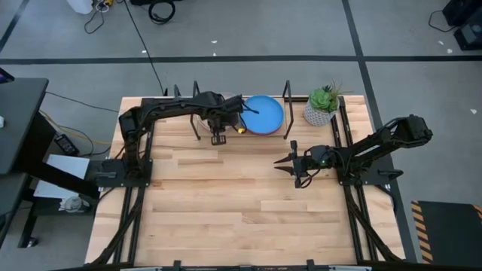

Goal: Place and stack plates onto a shelf
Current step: Stack the gray plate on top of the light orange plate on the shelf

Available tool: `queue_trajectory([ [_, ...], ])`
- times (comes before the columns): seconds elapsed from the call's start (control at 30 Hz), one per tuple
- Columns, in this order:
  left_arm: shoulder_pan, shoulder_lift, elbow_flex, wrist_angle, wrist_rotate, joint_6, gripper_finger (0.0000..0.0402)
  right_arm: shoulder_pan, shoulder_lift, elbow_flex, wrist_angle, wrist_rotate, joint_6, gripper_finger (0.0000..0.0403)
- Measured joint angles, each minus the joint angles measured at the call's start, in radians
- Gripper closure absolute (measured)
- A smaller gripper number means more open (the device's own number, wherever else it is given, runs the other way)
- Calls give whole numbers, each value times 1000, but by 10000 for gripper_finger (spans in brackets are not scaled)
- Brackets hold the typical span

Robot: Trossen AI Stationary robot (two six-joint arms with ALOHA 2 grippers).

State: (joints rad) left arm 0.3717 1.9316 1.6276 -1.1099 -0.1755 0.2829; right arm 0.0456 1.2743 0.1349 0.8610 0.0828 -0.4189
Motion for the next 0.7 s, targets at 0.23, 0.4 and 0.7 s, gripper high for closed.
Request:
queue_trajectory([
  [0.23, -33, 0, 0, -67, -90, 13, 384, 0, 0, 0, 11, 3, -9, 317],
  [0.4, -48, 0, 0, -124, -133, -7, 386, 0, 0, 0, 15, 3, -10, 317],
  [0.7, -71, 34, 0, -120, -212, 89, 383, 0, 0, 0, 20, 3, -14, 317],
])
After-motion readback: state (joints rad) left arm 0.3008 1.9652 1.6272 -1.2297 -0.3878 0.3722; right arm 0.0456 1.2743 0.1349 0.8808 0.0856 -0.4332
